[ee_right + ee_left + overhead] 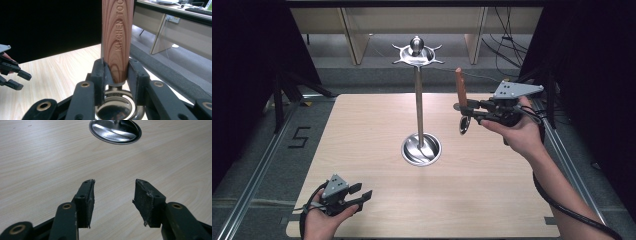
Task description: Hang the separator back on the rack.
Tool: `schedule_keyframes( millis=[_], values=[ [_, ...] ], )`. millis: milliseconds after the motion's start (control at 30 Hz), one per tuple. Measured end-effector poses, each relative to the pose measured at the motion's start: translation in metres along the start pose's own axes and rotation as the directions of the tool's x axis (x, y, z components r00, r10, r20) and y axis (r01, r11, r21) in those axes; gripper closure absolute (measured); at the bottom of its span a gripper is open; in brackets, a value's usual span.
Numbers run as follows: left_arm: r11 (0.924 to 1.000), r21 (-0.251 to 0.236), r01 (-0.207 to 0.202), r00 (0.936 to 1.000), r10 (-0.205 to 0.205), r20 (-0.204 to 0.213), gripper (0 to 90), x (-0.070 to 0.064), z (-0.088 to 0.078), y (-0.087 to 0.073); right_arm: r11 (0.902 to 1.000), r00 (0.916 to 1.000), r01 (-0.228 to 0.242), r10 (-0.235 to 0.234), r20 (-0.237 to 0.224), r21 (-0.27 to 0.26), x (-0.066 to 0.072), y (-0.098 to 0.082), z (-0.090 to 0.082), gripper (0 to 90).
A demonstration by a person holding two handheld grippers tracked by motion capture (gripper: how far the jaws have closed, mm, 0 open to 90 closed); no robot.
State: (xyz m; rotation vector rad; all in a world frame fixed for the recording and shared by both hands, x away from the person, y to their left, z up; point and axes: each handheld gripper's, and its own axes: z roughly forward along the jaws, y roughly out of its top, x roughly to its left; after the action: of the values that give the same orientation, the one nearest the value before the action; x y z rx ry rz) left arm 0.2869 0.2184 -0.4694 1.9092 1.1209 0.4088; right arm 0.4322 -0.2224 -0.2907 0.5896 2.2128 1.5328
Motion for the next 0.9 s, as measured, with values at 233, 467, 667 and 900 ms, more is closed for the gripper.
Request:
schedule_keyframes(
  millis=[233, 467, 667, 900],
  values=[
    [1.0, 0.003, 0.002, 1.0, -0.002, 0.004, 49.5, 0.0, 0.0, 0.0, 0.9997, 0.9998, -0.02, 0.02, -0.007, 0.009, -0.001, 0.003, 0.002, 69.8],
    [1.0, -0.001, -0.001, 1.0, 0.001, 0.0, 49.5, 0.0, 0.0, 0.0, 1.0, 1.0, -0.007, 0.007, 0.004, 0.002, -0.002, 0.006, 0.005, 69.8],
    [1.0, 0.0, -0.001, 1.0, 0.001, -0.001, 49.5, 0.0, 0.0, 0.0, 0.9999, 1.0, -0.004, 0.004, -0.005, 0.01, -0.003, 0.009, 0.007, 69.8],
    [1.0, 0.007, -0.001, 1.0, 0.001, -0.002, 49.5, 0.0, 0.0, 0.0, 0.9998, 0.9996, -0.012, 0.012, -0.024, 0.013, -0.005, 0.014, 0.009, 69.8]
  ],
)
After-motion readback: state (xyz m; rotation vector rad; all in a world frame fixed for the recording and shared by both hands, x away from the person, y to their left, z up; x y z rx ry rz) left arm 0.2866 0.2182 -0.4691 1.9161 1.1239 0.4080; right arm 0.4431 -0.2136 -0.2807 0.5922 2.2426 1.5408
